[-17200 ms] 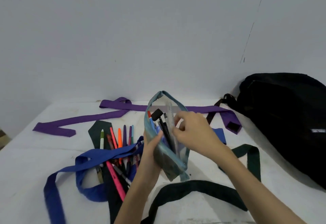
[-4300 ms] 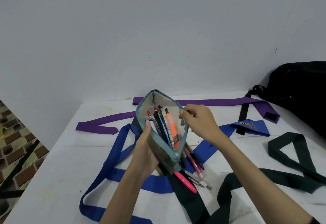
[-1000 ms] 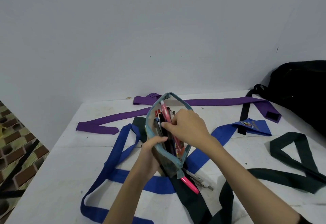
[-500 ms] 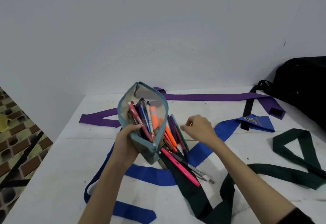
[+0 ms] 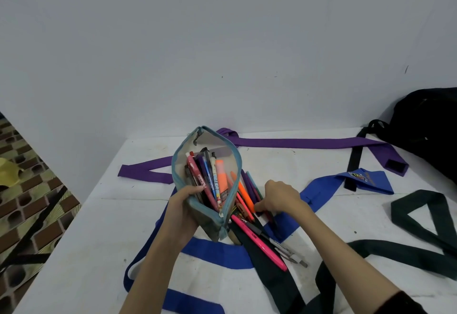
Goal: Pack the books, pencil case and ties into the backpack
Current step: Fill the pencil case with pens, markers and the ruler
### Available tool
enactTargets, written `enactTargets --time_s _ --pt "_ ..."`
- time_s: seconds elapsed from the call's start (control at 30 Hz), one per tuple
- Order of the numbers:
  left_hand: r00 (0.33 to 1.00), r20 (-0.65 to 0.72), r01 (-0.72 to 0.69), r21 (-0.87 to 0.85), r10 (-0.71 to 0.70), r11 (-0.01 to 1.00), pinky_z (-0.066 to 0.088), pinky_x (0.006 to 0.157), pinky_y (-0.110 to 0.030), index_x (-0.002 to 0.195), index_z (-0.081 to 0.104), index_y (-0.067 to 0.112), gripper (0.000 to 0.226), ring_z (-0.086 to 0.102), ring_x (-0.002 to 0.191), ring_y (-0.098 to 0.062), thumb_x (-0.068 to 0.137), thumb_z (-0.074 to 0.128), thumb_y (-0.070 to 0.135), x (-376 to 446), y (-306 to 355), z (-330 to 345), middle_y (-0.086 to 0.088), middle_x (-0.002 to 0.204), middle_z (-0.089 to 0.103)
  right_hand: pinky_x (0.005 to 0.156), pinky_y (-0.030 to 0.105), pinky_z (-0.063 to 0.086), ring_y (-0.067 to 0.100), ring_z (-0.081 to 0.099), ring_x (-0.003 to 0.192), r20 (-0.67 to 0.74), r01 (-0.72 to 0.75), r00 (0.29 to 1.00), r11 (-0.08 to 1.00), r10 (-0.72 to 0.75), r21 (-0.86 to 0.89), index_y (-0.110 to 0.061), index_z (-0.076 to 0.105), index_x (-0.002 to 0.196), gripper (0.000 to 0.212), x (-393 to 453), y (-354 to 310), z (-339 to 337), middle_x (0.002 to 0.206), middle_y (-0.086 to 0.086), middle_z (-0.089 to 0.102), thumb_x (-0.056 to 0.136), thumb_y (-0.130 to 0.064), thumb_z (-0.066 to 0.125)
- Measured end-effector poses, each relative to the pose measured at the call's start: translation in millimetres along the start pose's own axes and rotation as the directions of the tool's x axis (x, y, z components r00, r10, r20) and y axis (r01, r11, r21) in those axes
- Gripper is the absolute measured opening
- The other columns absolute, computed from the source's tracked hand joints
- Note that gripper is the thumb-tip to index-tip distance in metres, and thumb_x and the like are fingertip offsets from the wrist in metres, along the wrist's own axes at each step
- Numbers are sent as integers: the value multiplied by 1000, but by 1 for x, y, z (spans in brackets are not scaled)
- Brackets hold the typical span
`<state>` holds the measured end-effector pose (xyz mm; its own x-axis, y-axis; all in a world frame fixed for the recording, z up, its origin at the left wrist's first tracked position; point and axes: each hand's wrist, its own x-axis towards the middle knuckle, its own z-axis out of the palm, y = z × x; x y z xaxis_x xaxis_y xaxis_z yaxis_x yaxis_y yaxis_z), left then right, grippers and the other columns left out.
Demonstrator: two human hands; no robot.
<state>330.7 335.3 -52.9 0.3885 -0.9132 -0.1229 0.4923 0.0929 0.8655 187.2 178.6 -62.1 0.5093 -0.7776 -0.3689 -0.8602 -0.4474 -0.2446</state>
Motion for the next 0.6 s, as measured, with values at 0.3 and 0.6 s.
enactTargets --time_s 0.3,0.6 --pt "999 48 18 -9 -17 1000 58 67 -32 108 61 16 61 69 82 -19 48 69 28 2 -5 6 -6 89 70 48 22 30 13 41 53 -56 55 996 972 -69 -229 -16 36 64 39 -12 -6 5 62 -2 43 89 -39 56" --pt "996 76 37 11 -38 999 58 67 -34 111 59 15 65 69 82 -19 48 70 28 2 -7 11 -5 88 71 49 23 32 19 49 69 -14 52 999 998 -53 -36 -15 42 73 28 -4 8 5 66 -2 44 91 -33 53"
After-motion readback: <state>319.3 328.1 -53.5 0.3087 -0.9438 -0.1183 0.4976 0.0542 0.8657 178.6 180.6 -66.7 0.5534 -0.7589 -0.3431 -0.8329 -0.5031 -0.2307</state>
